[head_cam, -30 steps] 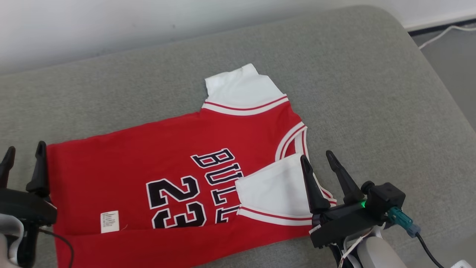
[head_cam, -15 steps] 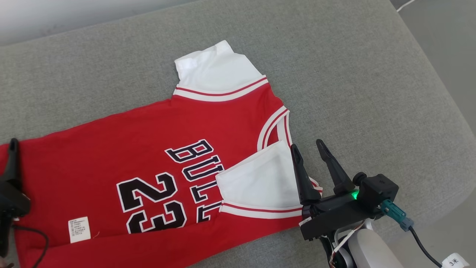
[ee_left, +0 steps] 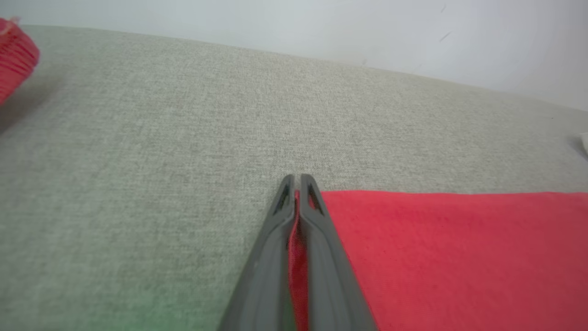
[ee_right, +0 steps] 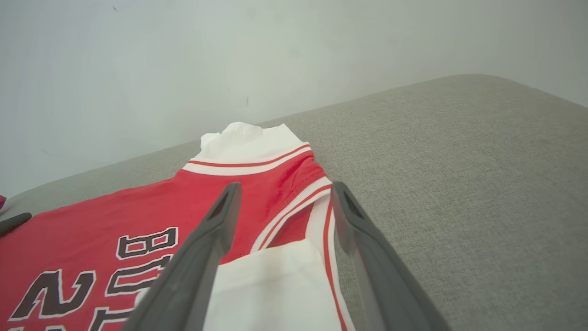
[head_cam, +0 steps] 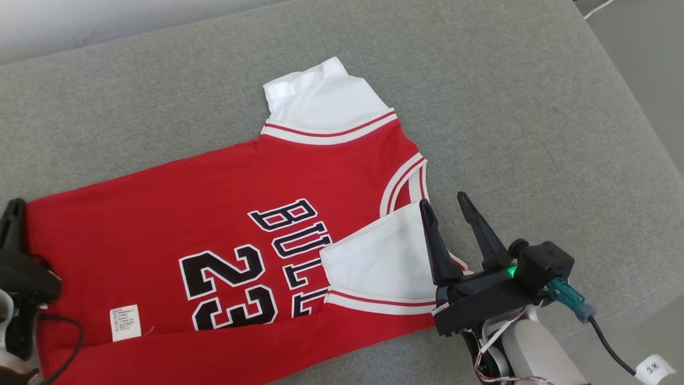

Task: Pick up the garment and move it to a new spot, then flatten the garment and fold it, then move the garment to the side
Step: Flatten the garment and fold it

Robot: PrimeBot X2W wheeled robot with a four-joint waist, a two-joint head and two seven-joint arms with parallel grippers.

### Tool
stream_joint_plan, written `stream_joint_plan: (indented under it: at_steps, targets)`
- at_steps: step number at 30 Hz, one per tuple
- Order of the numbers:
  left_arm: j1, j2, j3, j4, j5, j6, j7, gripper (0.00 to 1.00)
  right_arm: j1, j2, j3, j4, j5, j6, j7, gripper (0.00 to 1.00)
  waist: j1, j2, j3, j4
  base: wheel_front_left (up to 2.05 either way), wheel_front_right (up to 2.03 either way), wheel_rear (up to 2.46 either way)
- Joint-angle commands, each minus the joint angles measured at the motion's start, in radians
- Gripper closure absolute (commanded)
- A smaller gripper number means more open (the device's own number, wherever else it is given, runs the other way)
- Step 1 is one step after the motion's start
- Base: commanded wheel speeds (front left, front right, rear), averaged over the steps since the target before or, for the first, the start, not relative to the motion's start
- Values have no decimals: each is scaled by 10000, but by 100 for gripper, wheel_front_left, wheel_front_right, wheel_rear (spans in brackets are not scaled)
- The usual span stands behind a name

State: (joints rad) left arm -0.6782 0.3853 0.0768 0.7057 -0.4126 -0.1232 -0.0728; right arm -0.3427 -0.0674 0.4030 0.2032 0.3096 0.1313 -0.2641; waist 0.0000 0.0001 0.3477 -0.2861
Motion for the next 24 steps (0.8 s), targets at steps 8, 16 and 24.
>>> stream_joint_plan:
  at_steps: [8, 16, 24]
  targets:
    - [-26, -37, -386, -545, -187, -45, -430, 100, -1140, -294, 97, 933, -179, -9, -26, 0, 0, -1, -146, 350, 0, 0, 0]
    - [-141, -224, -805, -1573, -137, -37, -454, 100, -3605, -337, 59, 3119, 346, -9, 546, 0, 0, -1, 119, 899, 0, 0, 0]
    - [-257, -411, -1035, -2634, -110, 88, -353, 100, -6408, -219, 53, 5737, 1122, -9, 1350, 0, 0, -1, 680, 1411, 0, 0, 0]
